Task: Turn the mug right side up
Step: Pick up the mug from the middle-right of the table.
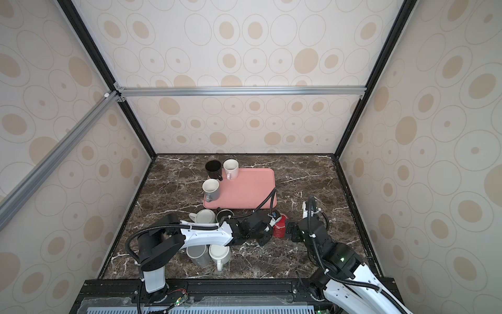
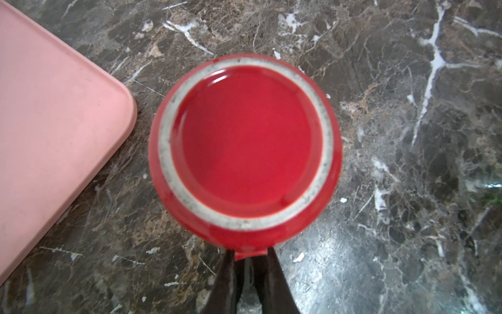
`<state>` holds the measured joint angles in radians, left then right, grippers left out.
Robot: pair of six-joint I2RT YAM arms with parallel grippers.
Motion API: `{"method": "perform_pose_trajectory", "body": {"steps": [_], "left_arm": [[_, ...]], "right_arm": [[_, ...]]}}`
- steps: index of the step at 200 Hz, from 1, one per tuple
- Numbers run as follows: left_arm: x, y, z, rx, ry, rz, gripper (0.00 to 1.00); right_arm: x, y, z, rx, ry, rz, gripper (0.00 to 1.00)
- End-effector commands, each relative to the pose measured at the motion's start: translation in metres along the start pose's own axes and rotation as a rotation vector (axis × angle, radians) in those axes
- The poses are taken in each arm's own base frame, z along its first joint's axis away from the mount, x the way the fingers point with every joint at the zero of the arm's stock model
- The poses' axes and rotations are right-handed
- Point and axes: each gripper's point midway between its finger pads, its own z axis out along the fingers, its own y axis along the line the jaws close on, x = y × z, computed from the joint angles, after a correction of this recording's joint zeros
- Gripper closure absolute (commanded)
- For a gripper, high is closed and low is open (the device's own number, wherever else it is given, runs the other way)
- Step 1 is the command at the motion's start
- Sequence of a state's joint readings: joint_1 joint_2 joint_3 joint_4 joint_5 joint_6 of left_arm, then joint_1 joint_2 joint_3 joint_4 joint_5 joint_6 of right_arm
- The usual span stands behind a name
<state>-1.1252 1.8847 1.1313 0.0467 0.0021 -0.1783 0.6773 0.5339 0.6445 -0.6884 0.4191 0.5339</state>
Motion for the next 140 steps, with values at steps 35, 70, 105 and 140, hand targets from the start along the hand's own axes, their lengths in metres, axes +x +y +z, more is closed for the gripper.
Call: {"method": "perform_pose_trajectory", "body": {"steps": [35, 70, 105, 140], "left_arm": [[-0.018, 0.005, -0.013, -0.044, -0.078, -0.004, 1.00], [-0.043, 0.017, -0.038, -0.091, -0.200, -0.070, 1.00], [-0.069, 0.032, -0.071, -0.111, -0.307, -0.121, 1.00], [-0.097, 0.062, -0.123, -0.140, -0.441, -0.178, 1.00]], "right_arm": [[0.001, -0.001, 0.004, 0.005, 0.002, 0.014, 0.03], [-0.005, 0.014, 0.003, -0.088, -0.044, 0.032, 0.03], [-0.024, 0.033, -0.006, -0.210, -0.141, 0.051, 0.03], [-0.038, 0.062, -0.008, -0.338, -0.171, 0.046, 0.01]]}}
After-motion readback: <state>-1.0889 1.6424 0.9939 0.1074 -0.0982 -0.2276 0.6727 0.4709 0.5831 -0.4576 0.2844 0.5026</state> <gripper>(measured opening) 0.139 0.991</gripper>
